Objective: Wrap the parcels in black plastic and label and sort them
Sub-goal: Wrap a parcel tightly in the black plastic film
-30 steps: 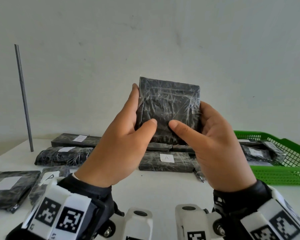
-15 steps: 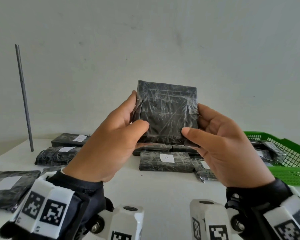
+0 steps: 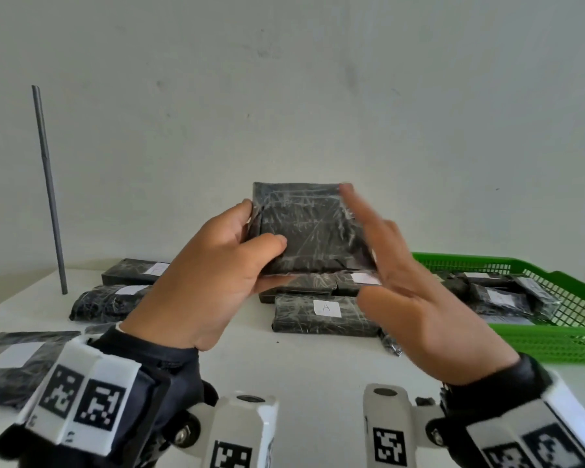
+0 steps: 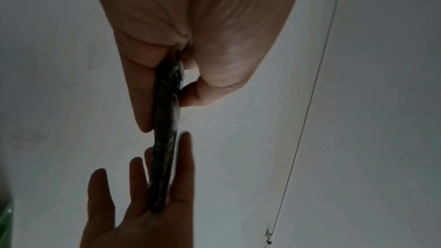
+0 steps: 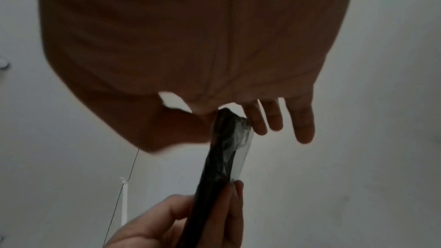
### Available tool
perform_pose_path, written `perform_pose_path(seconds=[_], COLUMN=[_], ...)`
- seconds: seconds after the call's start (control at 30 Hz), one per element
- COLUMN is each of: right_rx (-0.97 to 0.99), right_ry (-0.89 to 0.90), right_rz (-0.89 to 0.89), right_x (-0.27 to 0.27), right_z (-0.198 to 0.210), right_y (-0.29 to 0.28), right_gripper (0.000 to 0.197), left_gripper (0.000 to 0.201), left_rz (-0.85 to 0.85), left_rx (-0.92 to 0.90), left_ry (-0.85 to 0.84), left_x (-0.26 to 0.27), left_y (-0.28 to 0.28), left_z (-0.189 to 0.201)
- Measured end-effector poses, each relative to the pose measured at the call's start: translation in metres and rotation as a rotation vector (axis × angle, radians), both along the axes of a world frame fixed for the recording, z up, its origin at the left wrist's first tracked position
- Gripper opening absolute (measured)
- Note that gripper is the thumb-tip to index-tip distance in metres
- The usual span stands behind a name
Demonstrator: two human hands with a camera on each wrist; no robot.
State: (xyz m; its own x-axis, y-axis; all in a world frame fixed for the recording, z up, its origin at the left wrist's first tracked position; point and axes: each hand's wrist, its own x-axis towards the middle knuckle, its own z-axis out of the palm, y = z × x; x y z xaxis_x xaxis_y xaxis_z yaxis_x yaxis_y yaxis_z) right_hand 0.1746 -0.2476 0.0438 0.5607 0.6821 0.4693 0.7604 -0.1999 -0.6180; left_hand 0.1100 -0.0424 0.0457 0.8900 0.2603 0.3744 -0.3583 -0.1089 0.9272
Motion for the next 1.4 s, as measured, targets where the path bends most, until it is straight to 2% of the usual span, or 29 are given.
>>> perform_pose_path(seconds=[0.07,0.1,0.17,0.27,0.3,0.33,0.43,0.5,0.63,0.7,0.77,0.83,0.9,1.03,1.2,1.4], right_rx=[-0.11,-0.125,0.007,0.15,0.165,0.183,0.237,0.296,0.429,0.465,0.529,0.59,0.656,0.686,0.674,0.666], right_ry=[-0.05,-0.142,-0.304,-0.368,-0.371,-0.364,-0.287,-0.225,-0.119,-0.053,0.065,0.139,0.172,0.179,0.207,0.218], right_rz=[-0.053,-0.123,-0.239,-0.33,-0.348,-0.357,-0.338,-0.293,-0.173,-0.097,0.028,0.05,-0.022,-0.028,0.038,0.025], right_x=[0.0,0.001,0.008,0.018,0.02,0.021,0.021,0.021,0.015,0.011,0.002,-0.006,-0.01,-0.01,-0.006,-0.006], right_z=[-0.002,-0.005,-0.009,-0.013,-0.013,-0.013,-0.014,-0.012,-0.006,-0.007,-0.005,-0.004,-0.005,-0.005,-0.001,-0.001], right_y=[0.006,0.009,0.012,0.009,0.008,0.007,0.007,0.007,0.01,0.013,0.017,0.022,0.026,0.027,0.02,0.019], right_gripper=[0.082,0.079,0.069,0.049,0.044,0.04,0.035,0.032,0.017,0.017,0.006,0.021,0.03,0.025,0.02,0.023], left_gripper=[0.024,0.024,0.019,0.007,0.025,0.042,0.027,0.032,0.018,0.024,0.021,0.029,0.033,0.041,0.029,0.031], left_rz=[-0.039,-0.064,-0.104,-0.119,-0.139,-0.16,-0.198,-0.116,0.067,0.062,0.026,0.016,0.016,-0.011,-0.014,-0.056], left_rx=[-0.079,-0.107,-0.135,-0.166,-0.153,-0.15,-0.188,-0.143,0.027,0.023,-0.041,-0.073,-0.022,0.059,0.103,0.098], left_ry=[0.02,0.035,0.074,0.111,0.111,0.103,0.004,-0.076,-0.236,-0.263,-0.295,-0.306,-0.296,-0.277,-0.255,-0.262], left_x=[-0.001,-0.001,0.0,0.001,0.002,0.002,0.003,0.006,0.006,0.005,0.002,0.0,0.0,-0.002,-0.001,-0.002], left_y=[0.0,0.0,-0.002,-0.007,-0.007,-0.008,-0.014,-0.017,-0.032,-0.037,-0.036,-0.034,-0.034,-0.037,-0.034,-0.037], left_z=[0.002,0.002,0.0,0.001,0.0,-0.001,-0.001,-0.002,-0.006,-0.007,-0.005,-0.003,-0.002,-0.003,-0.006,-0.004])
